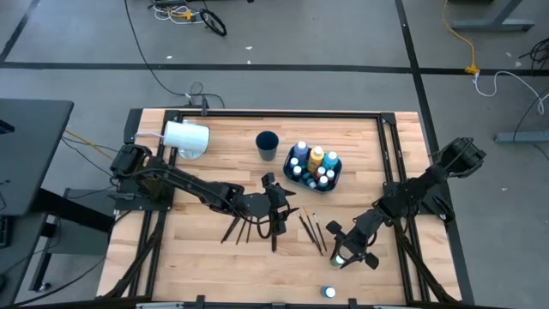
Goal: Pick & Place Paint Supplies
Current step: Put the small green paint bottle into the blue bin
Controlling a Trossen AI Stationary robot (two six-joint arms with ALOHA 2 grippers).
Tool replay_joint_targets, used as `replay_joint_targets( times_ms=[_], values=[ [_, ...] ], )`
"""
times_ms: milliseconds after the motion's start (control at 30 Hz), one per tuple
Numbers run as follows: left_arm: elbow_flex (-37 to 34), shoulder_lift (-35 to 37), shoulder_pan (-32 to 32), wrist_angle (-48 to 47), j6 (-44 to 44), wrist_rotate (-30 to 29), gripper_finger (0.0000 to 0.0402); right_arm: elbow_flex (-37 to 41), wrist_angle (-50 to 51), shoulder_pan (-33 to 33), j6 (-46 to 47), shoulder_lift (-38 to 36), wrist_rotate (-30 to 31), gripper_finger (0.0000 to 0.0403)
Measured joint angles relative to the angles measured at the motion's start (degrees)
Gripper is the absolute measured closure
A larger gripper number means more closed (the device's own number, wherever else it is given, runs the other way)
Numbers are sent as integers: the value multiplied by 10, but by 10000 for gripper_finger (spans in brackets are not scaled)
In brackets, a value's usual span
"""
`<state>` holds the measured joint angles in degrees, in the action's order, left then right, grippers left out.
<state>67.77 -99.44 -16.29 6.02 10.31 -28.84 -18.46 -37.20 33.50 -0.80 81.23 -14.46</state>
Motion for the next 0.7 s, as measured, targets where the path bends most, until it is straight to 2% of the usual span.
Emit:
replay_joint_targets(
  times_ms=[300,500,700],
  values=[
    [0,0,0,0,0,0,175,0,-10,0,4,0,0,239],
    [0,0,0,0,0,0,175,0,-26,-3,4,0,9,291],
    [0,0,0,2,25,0,175,-22,-59,-32,33,-27,28,291]
  ],
)
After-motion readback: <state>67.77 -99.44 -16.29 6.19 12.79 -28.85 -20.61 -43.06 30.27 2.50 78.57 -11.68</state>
